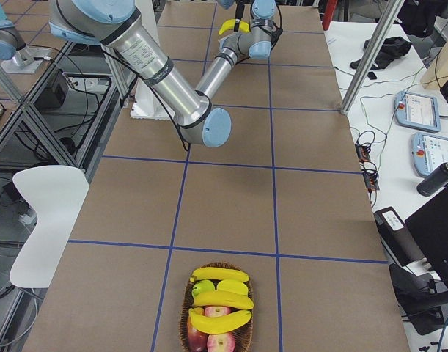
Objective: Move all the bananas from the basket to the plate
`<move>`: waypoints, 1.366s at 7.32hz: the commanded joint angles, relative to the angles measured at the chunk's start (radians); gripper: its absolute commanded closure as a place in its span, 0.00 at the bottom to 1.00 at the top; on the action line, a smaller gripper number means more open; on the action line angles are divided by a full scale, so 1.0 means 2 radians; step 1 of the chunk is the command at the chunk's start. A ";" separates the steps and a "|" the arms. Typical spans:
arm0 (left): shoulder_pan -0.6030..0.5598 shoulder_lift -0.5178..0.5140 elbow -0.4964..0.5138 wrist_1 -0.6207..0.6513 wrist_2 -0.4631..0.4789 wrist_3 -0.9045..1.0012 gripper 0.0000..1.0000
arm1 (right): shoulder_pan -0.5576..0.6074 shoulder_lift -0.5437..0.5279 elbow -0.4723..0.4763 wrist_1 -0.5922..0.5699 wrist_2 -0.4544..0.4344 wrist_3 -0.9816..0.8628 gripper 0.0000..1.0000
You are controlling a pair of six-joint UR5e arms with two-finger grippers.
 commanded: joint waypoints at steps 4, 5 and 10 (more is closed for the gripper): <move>0.000 -0.001 -0.001 -0.012 0.000 -0.024 1.00 | 0.000 -0.011 0.004 0.033 -0.003 -0.003 0.00; 0.000 -0.001 -0.001 -0.014 0.000 -0.028 1.00 | 0.000 -0.014 0.004 0.038 -0.003 -0.002 0.00; -0.010 0.068 -0.004 -0.017 0.004 -0.024 1.00 | 0.068 -0.124 0.057 0.037 0.002 -0.034 0.00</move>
